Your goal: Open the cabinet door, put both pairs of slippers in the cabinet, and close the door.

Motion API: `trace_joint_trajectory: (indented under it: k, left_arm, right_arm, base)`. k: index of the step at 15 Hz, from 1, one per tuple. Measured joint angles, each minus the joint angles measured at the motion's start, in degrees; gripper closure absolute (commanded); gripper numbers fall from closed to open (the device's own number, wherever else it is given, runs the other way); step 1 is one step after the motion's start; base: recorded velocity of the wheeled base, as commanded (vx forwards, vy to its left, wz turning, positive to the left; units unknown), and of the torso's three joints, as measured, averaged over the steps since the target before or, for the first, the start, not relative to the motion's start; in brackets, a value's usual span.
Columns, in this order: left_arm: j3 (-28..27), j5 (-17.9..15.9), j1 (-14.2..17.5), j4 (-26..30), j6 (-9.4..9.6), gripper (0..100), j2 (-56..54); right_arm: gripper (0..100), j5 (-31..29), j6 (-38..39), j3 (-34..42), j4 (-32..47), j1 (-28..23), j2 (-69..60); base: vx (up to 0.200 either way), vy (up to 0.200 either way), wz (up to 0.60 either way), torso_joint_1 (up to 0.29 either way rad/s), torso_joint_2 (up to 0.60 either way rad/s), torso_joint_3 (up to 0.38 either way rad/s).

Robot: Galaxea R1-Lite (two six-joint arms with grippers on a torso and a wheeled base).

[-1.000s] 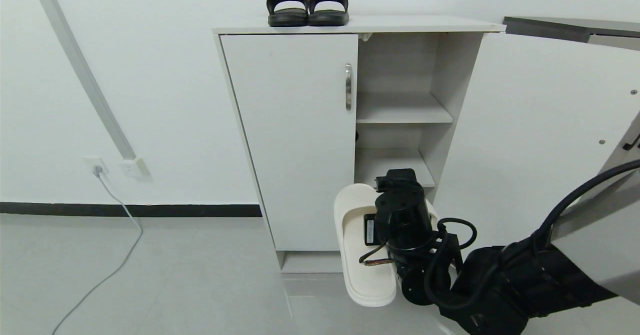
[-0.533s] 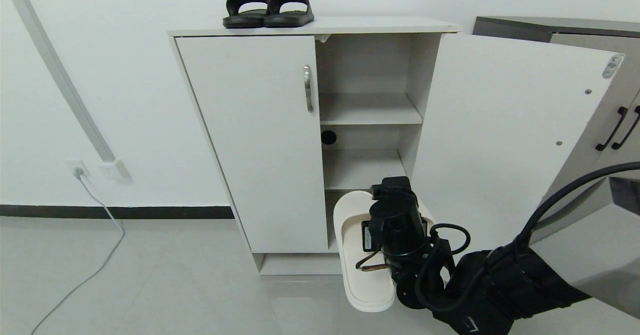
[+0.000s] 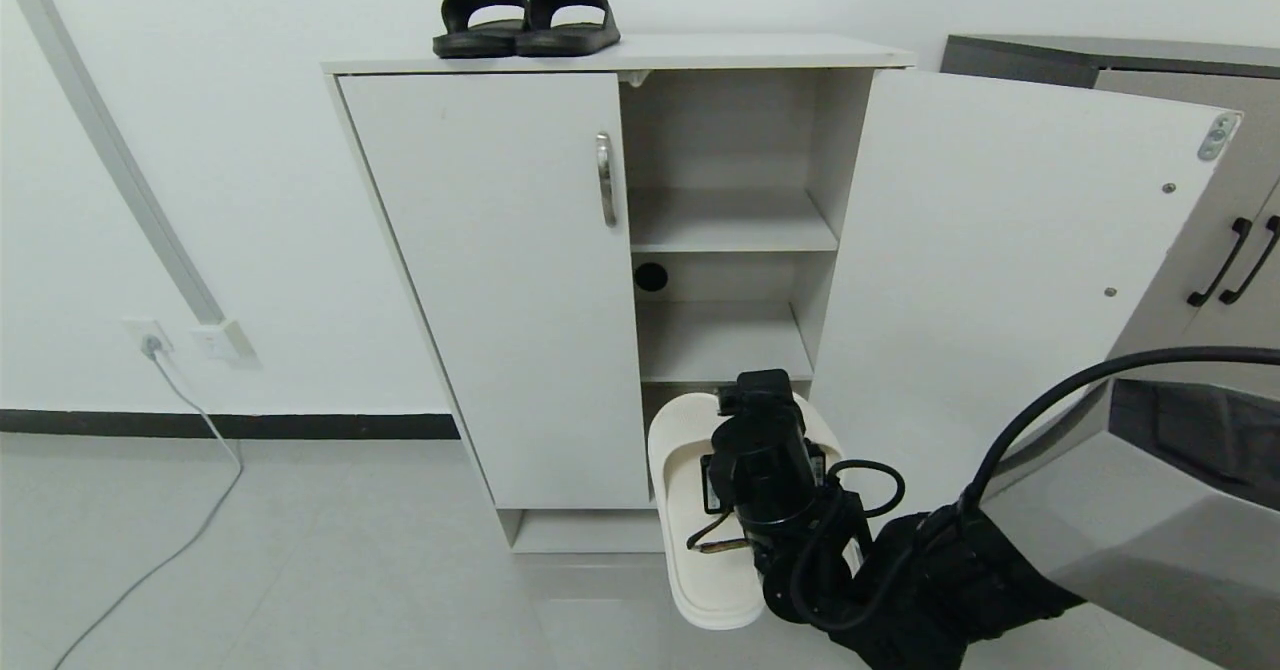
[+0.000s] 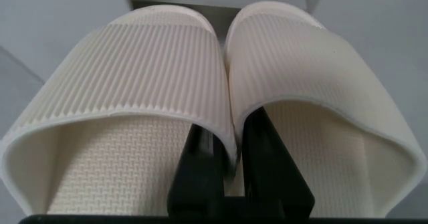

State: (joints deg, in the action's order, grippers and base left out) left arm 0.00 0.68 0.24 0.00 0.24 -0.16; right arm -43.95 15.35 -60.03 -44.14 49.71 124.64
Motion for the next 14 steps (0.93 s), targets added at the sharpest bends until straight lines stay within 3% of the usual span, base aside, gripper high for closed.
trace_joint_trajectory:
  k: [10, 14]
  left_arm:
    - [0.00, -0.17, 0.00, 0.07, 0.16, 100, 0.05]
    - [0.00, -0.17, 0.00, 0.10, 0.18, 100, 0.05]
  right_arm:
    - [100, 1.33, -0.33, -5.63, 0.22, -0.21, 4.61]
    - [100, 1.23, -1.37, -8.30, 0.77, -0.22, 6.29]
  base:
    - [0.000, 0.000, 0.00, 0.000, 0.00, 0.000]
    - [0.000, 0.000, 0.00, 0.001, 0.01, -0.162]
